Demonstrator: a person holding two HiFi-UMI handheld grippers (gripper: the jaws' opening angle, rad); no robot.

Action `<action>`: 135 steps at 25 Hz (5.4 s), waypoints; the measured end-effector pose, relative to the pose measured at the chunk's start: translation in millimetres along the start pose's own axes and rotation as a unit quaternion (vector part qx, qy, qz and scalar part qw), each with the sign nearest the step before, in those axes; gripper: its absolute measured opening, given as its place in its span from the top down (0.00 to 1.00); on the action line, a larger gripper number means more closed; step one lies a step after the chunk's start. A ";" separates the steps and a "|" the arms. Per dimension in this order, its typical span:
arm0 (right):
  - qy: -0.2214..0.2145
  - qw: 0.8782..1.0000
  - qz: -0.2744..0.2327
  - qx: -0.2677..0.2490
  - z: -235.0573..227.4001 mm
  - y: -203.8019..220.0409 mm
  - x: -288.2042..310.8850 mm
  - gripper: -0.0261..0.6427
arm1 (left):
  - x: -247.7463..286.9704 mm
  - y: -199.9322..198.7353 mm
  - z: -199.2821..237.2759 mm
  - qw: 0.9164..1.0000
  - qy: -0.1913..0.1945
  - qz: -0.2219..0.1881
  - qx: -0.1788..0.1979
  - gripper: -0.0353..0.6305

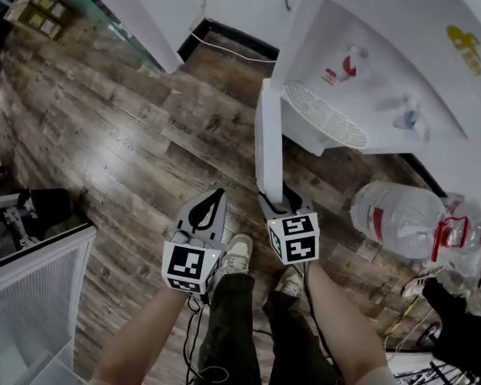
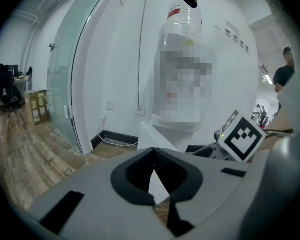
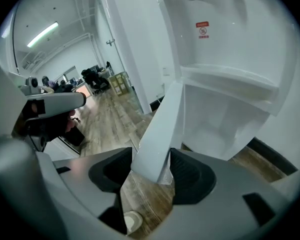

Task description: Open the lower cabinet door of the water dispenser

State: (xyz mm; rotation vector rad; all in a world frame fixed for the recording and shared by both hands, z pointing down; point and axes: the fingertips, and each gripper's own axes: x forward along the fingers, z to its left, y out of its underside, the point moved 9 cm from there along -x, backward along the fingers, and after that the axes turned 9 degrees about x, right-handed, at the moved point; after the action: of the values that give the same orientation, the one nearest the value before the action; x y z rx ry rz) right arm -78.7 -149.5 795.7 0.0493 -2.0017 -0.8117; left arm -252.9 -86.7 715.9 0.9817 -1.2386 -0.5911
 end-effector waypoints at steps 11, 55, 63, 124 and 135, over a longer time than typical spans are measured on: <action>-0.063 0.998 0.030 0.001 75.1 -24.1 49.5 0.56 | -32.8 13.8 67.9 0.999 -0.046 0.019 -0.008 0.94; -0.018 0.992 -0.114 0.052 16.0 -146.5 -189.4 0.95 | -50.5 -177.6 12.5 0.998 -0.016 -0.016 0.058 0.94; -0.012 0.987 -0.156 0.046 13.3 -160.1 -292.2 0.95 | -73.9 -243.0 -45.0 0.995 0.032 -0.036 0.090 0.94; 0.084 0.855 -0.494 -0.135 146.0 -235.1 -828.7 0.95 | -366.7 -604.3 -221.0 0.916 0.114 -0.330 0.199 0.94; 0.091 0.860 -0.485 -0.129 135.8 -239.7 -823.6 0.95 | -362.1 -608.6 -219.5 0.915 0.116 -0.330 0.198 0.94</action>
State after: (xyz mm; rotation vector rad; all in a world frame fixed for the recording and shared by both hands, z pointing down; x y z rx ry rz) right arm 205.4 18.9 -7.6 1.0054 -1.5960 -1.6197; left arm -59.3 -19.5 3.4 1.7932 -0.8055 -0.7253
